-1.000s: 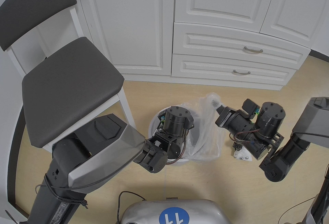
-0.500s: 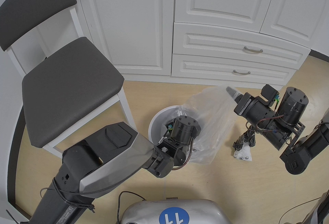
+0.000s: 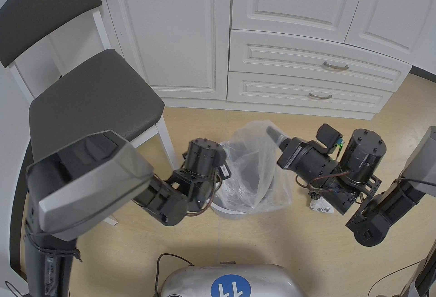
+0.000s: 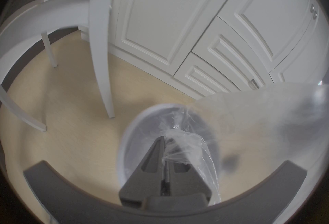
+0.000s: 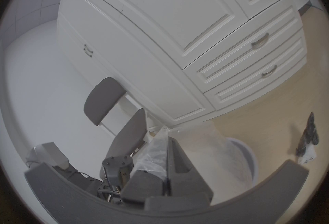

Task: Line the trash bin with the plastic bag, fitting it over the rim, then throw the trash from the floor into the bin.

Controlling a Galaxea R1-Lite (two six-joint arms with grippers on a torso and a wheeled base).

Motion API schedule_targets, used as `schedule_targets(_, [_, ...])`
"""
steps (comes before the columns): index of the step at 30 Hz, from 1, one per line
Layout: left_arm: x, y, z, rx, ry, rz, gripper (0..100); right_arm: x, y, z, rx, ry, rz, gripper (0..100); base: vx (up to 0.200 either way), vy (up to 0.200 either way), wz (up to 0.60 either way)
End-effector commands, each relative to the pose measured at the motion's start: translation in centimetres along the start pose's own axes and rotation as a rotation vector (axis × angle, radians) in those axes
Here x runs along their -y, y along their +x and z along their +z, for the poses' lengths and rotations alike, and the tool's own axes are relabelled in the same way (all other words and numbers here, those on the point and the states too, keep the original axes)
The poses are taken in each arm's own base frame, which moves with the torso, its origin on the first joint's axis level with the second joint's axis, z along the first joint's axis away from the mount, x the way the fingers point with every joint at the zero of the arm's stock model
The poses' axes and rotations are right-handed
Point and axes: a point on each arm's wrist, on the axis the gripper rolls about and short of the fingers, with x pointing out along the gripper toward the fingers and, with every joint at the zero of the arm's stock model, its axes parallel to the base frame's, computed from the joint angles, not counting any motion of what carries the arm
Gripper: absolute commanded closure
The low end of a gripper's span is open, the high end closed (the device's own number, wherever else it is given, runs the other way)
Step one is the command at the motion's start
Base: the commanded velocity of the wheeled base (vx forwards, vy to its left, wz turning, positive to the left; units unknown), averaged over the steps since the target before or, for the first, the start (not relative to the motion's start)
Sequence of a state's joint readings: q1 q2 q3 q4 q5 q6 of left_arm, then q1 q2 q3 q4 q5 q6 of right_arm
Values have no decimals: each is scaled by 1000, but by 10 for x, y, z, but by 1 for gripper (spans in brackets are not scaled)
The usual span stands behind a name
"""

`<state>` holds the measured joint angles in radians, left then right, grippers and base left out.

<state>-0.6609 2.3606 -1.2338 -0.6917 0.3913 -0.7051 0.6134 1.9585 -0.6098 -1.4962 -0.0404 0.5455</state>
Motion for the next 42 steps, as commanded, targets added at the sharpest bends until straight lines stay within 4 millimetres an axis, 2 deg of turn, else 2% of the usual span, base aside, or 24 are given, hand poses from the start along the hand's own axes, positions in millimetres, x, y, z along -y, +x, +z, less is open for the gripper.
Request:
schedule_targets(1, [-26,-61,62,18,15,-47,100,-24,27,-35,-39,50,91,100,0,0,0])
schedule_targets(5, [-33,-86,70,8,57,-116,100,-27,40,-47,-48,90,116,100,0,0,0])
schedule_targets(7, [-33,-86,70,8,57,-116,100,-27,40,-47,-48,90,116,100,0,0,0])
schedule_targets(8, [-37,-92,69,2,98,-117,100,-23,45,-58,-72,108,108,100,0,0,0])
schedule_targets(10, [-39,-92,63,-17,125,-116,100,-14,49,-69,-95,105,85,100,0,0,0])
schedule_targets(13, [-42,-80,50,-62,134,-111,100,5,56,-79,-109,98,40,100,0,0,0])
schedule_targets(14, [-43,-79,48,-68,134,-109,100,6,57,-79,-109,98,38,100,0,0,0])
schedule_targets(15, [-43,-66,37,-84,134,-105,100,19,59,-81,-135,90,-11,100,0,0,0])
schedule_targets(17, [-44,-56,29,-82,136,-102,100,26,61,-81,-148,89,-38,100,0,0,0])
schedule_targets(18, [-45,-46,19,-72,134,-107,100,36,63,-80,-162,86,-73,100,0,0,0])
schedule_targets(22, [-45,-34,3,-40,133,-116,100,55,62,-78,-180,84,-120,100,0,0,0])
schedule_targets(25, [-44,-33,1,-36,133,-115,100,62,61,-79,-194,87,-121,100,0,0,0])
schedule_targets(31, [-40,-30,4,-19,119,-127,100,92,76,-110,-224,91,-162,100,0,0,0])
schedule_targets(36, [-35,-22,6,21,73,-110,100,114,90,-128,-204,112,-188,100,0,0,0])
schedule_targets(41, [-34,-19,6,33,64,-100,100,117,92,-131,-201,122,-191,100,0,0,0])
schedule_targets(42, [-33,-14,5,46,58,-90,100,119,97,-139,-231,132,-218,100,0,0,0])
